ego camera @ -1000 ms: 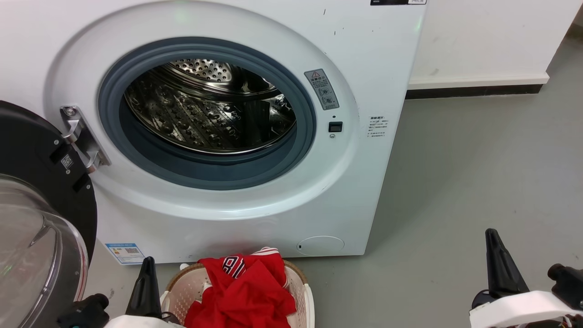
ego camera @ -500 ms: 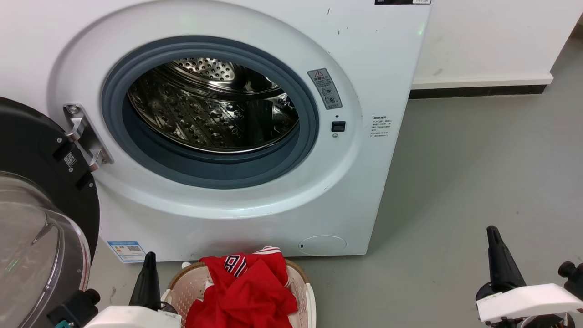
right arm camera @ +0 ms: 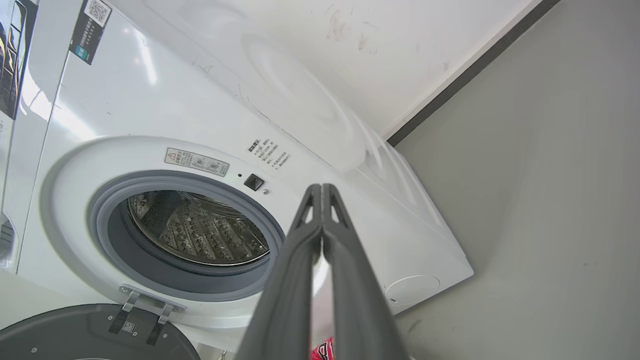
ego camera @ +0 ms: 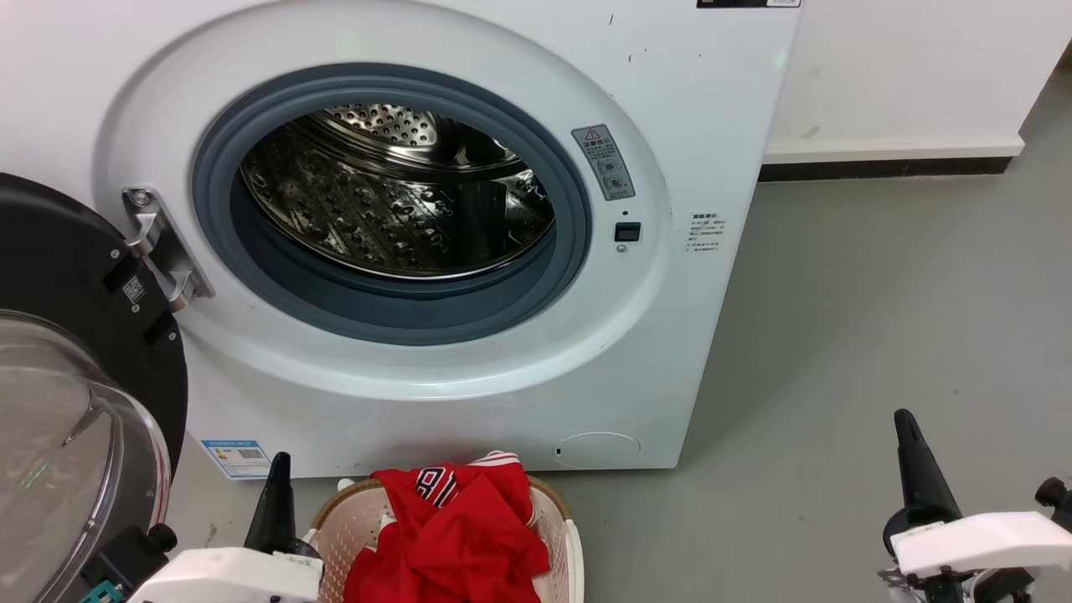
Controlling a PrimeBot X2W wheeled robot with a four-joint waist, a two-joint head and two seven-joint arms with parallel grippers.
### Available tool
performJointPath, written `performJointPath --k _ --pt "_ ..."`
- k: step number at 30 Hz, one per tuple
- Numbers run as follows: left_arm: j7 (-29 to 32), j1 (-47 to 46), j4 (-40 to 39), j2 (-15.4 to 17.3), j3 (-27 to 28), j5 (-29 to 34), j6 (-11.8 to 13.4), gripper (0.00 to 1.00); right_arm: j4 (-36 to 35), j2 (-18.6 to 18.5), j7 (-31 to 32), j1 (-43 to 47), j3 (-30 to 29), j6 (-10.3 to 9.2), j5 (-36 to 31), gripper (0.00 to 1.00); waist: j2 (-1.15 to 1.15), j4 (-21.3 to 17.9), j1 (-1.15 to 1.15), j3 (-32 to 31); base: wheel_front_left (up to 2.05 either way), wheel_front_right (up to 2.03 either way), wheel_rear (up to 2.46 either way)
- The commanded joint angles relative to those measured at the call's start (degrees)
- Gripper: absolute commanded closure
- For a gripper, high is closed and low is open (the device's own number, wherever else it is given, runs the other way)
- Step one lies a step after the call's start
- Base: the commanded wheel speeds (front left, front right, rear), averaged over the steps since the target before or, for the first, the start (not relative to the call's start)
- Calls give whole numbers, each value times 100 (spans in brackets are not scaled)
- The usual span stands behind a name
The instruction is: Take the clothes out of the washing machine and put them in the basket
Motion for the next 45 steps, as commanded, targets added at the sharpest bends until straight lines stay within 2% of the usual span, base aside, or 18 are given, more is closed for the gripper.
performJointPath --k 1,24,45 --pt "45 -165 -27 10 37 -176 -37 100 -24 -37 42 -185 -13 1 198 100 0 4 -1 1 0 0 0" --pt "408 -420 197 11 101 -1651 -145 100 155 -38 415 -360 -66 0 1782 100 0 75 -1 20 0 0 0" --pt "664 -623 357 12 151 -2710 -219 100 285 -35 676 -504 -107 0 2916 100 0 137 -1 37 0 0 0"
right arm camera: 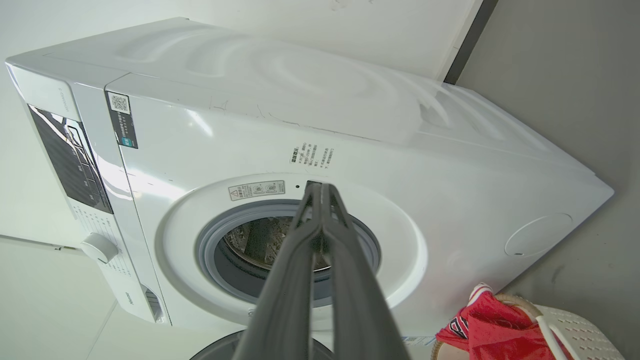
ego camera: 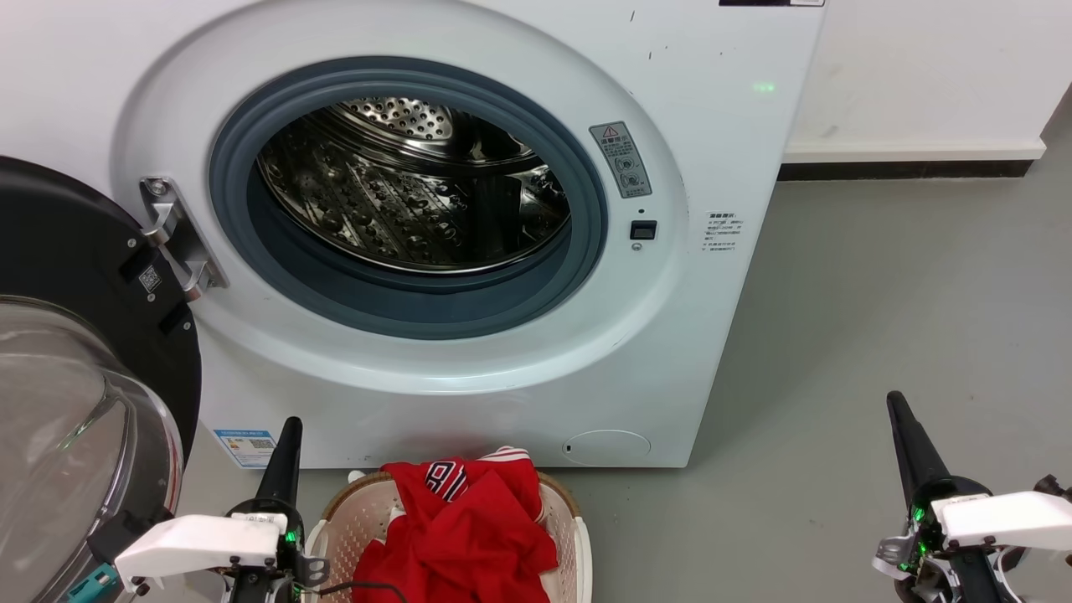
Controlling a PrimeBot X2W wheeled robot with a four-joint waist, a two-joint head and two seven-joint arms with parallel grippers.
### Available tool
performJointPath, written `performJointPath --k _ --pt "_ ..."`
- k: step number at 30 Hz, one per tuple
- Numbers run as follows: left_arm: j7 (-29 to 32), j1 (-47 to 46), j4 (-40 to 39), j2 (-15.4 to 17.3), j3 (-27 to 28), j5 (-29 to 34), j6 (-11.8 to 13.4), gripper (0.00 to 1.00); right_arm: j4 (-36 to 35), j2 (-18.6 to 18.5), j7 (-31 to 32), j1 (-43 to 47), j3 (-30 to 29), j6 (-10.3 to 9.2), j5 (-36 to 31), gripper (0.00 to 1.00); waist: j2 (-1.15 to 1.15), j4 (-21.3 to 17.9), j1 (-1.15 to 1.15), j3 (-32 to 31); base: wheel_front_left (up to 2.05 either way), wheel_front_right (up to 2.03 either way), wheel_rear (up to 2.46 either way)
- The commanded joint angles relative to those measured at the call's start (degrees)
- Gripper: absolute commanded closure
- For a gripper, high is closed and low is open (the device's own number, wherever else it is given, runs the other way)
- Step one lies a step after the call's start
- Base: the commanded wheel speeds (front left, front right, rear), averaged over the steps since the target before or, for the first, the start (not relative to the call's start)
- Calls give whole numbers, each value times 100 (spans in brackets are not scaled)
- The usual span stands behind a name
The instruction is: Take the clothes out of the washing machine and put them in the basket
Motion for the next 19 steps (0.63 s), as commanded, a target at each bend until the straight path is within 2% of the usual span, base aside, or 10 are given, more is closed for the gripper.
performJointPath --k 1,19 --pt "32 -115 -7 9 21 -104 -29 100 -4 -26 26 -159 -13 1 117 100 0 3 0 1 0 0 0" --pt "234 -257 125 9 61 -918 -91 100 105 -21 238 -248 -48 0 989 100 0 58 0 16 0 0 0"
